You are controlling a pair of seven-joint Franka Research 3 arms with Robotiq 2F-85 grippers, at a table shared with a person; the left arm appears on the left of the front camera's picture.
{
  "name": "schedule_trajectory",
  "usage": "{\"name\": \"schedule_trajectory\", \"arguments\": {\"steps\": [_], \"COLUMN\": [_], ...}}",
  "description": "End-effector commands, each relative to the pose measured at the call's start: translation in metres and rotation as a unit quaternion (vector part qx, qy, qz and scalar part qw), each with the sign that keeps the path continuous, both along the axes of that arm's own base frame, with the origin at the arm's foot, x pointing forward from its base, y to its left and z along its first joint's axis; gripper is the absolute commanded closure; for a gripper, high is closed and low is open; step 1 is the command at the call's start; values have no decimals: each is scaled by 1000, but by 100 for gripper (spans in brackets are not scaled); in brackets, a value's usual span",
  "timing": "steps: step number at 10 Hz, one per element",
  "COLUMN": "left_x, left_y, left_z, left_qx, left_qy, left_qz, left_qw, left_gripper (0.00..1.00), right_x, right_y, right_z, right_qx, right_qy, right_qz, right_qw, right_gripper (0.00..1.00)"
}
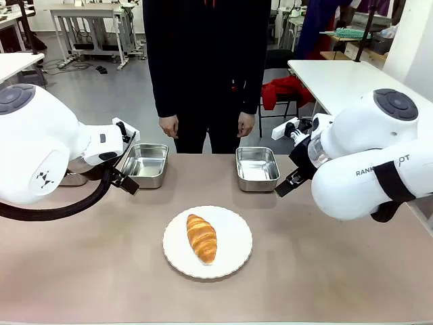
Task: Place the bread in the container.
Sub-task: Place the Butter Roll into the Airtight Container indicated by the human.
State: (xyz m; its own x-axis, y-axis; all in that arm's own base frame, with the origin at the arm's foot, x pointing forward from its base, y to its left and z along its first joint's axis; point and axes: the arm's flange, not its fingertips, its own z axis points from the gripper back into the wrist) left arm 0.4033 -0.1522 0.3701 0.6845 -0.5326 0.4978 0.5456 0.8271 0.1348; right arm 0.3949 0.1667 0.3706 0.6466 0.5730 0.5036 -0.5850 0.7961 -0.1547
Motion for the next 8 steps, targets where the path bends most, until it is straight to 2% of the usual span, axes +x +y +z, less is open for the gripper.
{"name": "schedule_trajectory", "arguments": {"steps": [1, 3, 4, 6, 7, 8], "left_x": [0, 0, 15, 38, 52, 61], "left_y": [0, 0, 10, 41, 61, 87], "left_z": [0, 0, 23, 68, 90, 109], "left_qx": [0, 0, -15, -20, -33, -50], "left_qy": [0, 0, -8, 4, 9, 21], "left_qz": [0, 0, 1, -8, -6, -30], "left_qw": [1000, 1000, 1000, 1000, 999, 998], "left_gripper": [0, 0, 0, 0, 0, 0], "right_x": [0, 0, 17, 43, 47, 47], "right_y": [0, 0, -7, -41, -64, -92], "right_z": [0, 0, 30, 90, 114, 135], "right_qx": [0, 0, 1, 18, 40, 61], "right_qy": [0, 0, -2, 0, -9, -17], "right_qz": [0, 0, 3, 10, 6, 10], "right_qw": [1000, 1000, 1000, 1000, 999, 998], "right_gripper": [3, 0, 3, 3, 3, 3]}}
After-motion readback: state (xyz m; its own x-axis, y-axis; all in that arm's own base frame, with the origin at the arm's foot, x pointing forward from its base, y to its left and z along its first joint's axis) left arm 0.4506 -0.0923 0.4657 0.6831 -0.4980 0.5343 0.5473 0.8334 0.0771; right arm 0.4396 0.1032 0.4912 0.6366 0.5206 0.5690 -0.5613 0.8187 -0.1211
